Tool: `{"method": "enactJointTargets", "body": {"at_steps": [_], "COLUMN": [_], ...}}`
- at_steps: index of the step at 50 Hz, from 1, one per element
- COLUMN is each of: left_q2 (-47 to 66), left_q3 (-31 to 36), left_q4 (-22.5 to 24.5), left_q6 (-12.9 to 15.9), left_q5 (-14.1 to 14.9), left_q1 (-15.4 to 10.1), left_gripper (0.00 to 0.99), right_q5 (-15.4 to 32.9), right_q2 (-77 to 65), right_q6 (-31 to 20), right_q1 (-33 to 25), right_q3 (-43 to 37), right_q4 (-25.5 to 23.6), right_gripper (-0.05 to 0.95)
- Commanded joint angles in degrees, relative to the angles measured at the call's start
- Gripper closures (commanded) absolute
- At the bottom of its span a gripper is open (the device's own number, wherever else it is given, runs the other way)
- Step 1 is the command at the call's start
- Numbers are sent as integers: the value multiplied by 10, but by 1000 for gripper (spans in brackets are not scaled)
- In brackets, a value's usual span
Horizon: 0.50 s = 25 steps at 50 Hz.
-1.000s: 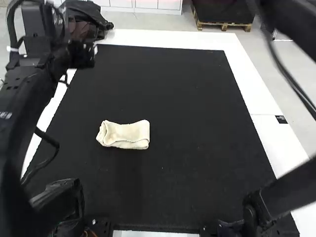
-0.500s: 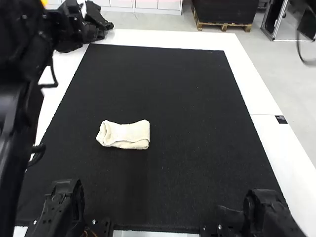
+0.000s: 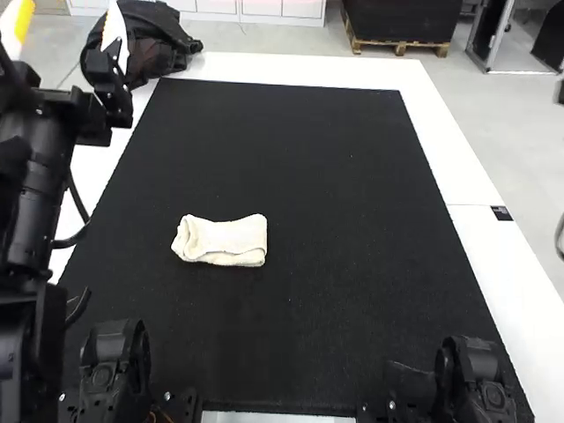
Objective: Fold the towel.
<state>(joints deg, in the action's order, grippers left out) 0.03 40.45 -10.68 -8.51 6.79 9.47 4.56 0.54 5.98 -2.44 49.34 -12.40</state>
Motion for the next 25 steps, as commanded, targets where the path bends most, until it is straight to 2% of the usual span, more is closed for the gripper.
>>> {"method": "enactJointTargets", "body": {"at_steps": [1,3,6,9,12,14,17,20,23,25], "left_q2": [-3,-3,-2,-2,-2,-2,-2,-3,-2,-3], "left_q3": [-52,-87,-153,-216,-270,-297,-337,-363,-385,-397], "left_q4": [43,82,158,238,298,312,329,337,350,357], "left_q6": [53,58,95,120,135,148,155,155,153,149], "left_q5": [-14,-14,-12,-12,-20,-22,-34,-59,-98,-107], "left_q1": [0,-1,0,-1,-1,-1,-1,-2,-2,-2], "left_gripper": [28,28,28,28,28,28,28,28,28,28], "right_q5": [-10,-21,-13,50,58,55,55,55,58,57], "right_q2": [-3,-2,-3,-4,-4,-4,-4,-4,-4,-4], "right_q6": [-41,-62,-70,-79,-120,-134,-139,-142,-142,-114], "right_q1": [9,11,11,9,9,9,9,9,9,9], "right_q3": [-80,-118,-198,-281,-351,-388,-436,-468,-495,-492], "right_q4": [23,44,108,202,313,345,361,366,374,318], "right_gripper": [-21,-21,-21,-21,-21,-21,-21,-21,-21,-21]}}
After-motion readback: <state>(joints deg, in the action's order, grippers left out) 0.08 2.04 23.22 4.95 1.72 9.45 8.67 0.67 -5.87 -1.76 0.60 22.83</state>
